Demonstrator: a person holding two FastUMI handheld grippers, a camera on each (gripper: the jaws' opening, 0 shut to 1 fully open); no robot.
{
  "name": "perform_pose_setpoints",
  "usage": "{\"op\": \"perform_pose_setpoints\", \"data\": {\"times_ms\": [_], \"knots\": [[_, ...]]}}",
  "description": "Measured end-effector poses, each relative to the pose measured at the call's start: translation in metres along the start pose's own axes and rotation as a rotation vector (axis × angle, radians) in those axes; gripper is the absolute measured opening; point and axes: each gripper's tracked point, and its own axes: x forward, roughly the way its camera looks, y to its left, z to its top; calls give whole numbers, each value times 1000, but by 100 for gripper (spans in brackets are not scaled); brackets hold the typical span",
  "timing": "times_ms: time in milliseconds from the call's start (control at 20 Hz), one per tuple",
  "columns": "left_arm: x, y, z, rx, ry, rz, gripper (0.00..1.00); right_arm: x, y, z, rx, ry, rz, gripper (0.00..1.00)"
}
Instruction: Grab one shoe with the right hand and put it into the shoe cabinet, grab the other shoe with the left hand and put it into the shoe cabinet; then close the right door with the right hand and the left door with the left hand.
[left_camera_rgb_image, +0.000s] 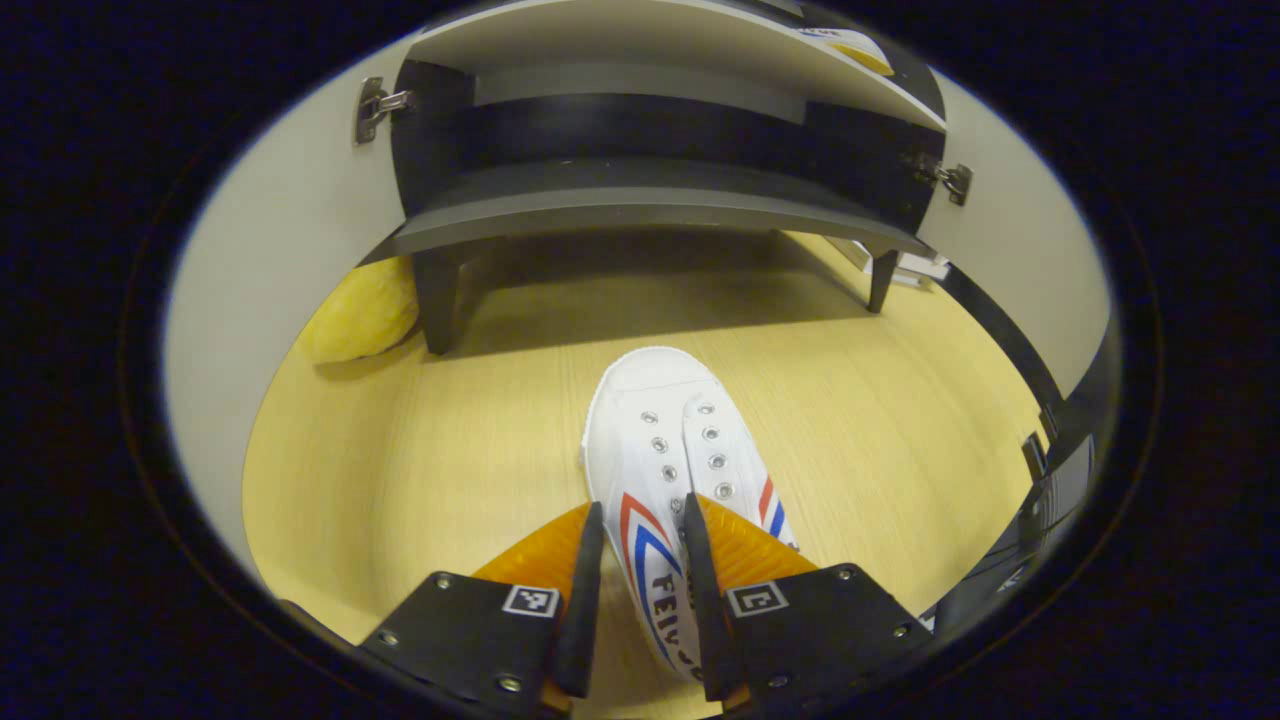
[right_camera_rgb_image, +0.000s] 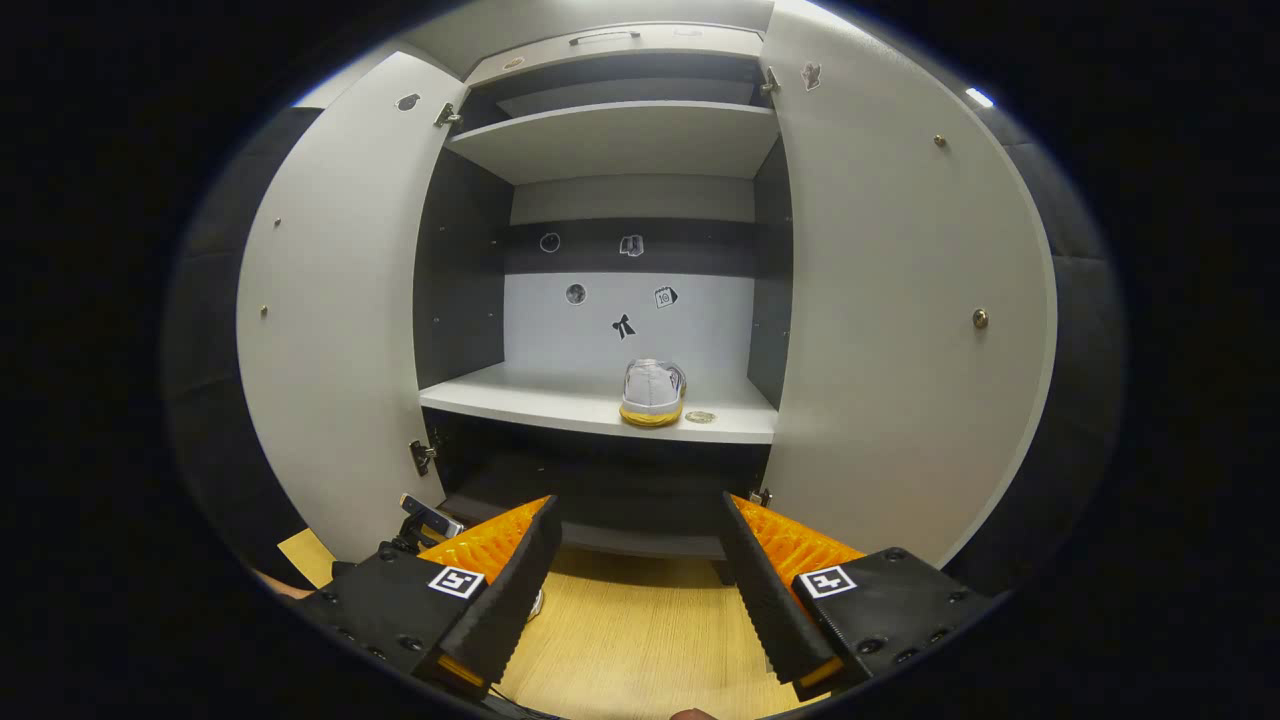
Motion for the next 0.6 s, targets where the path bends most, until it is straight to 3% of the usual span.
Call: {"op": "perform_pose_setpoints", "data": {"times_ms": [50, 150, 200, 250, 300, 400, 600], "knots": [[-4, 0, 3, 0, 1, 2, 47, -3, 0, 0, -3, -3, -1, 99], [-7, 3, 6, -8, 0, 19, 43, -6, 1, 0, -9, -7, 3, 99], [-11, 5, 8, -4, -8, 34, 33, -9, 2, -1, -10, -7, 7, 99], [-10, 5, 9, -6, -18, 51, 31, -11, 3, -1, -12, -7, 8, 99], [-13, 6, 11, -13, -38, 65, 18, -11, 3, -2, -14, -6, 10, 99], [-7, 5, 10, 6, -65, 86, 3, -16, 4, -4, -13, -5, 16, 99], [-7, 6, 17, -12, -116, 80, 2, -20, 3, -7, -18, 1, 30, 99]]}}
